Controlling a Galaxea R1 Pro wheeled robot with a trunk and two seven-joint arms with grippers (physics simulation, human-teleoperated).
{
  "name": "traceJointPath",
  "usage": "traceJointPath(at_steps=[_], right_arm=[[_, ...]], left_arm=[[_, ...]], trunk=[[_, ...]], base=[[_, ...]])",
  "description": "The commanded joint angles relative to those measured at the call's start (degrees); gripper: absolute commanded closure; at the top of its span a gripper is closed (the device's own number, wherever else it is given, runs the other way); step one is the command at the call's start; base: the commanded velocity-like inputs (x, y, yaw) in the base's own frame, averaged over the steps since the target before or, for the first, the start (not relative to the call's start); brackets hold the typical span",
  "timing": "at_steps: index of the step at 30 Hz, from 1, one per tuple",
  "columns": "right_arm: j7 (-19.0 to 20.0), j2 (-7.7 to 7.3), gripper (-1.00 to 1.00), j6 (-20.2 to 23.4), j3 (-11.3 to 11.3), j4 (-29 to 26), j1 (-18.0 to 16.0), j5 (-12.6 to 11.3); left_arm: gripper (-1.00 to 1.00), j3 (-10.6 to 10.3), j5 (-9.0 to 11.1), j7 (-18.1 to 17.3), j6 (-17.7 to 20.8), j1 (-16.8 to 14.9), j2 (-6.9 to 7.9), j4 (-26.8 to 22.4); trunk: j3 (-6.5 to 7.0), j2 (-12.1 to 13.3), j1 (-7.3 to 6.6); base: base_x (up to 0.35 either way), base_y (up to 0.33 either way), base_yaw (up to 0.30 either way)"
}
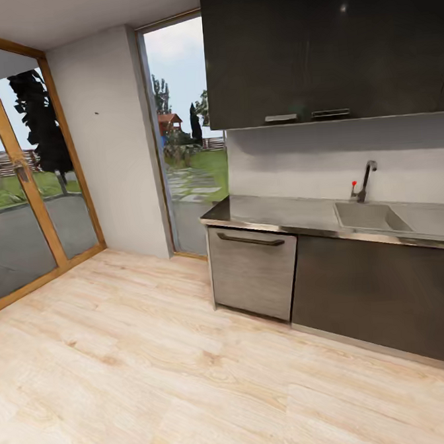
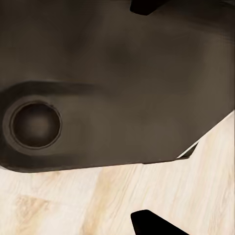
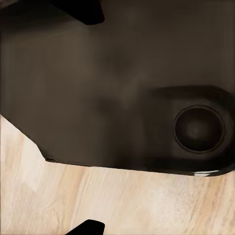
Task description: In the kitchen, take the popcorn bag from the countertop, put it into the microwave, and heat it until the popcorn is cooked so the cooked popcorn ends up inside the bag.
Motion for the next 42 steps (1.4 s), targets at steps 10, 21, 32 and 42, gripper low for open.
traceJointPath(at_steps=[10,21,32,42], right_arm=[[0.18,-0.07,-1.00,0.09,0.44,0.09,-0.09,0.53],[0.13,0.09,-1.00,-3.09,-0.40,0.09,-0.09,-0.60],[0.14,-0.51,-1.00,-6.72,-0.35,0.09,-0.09,-0.54],[0.18,-0.67,-1.00,-6.84,-0.35,0.17,-0.09,-0.61]], left_arm=[[-1.00,0.82,1.98,0.26,-1.59,-0.09,0.24,-1.20],[-1.00,0.79,5.51,0.25,-5.12,-0.09,0.26,-1.58],[-1.00,0.79,7.41,0.26,-6.00,-0.09,0.34,-1.58],[-1.00,0.79,7.52,0.34,-5.98,-0.09,0.32,-1.58]], trunk=[[-0.03,-0.02,0.00],[-0.03,-0.02,0.00],[-0.03,-0.02,0.00],[-0.03,-0.02,0.00]], base=[[0.000,0.000,0.000],[0.000,0.000,-0.160],[0.000,0.000,-0.289],[0.000,0.000,-0.290]])
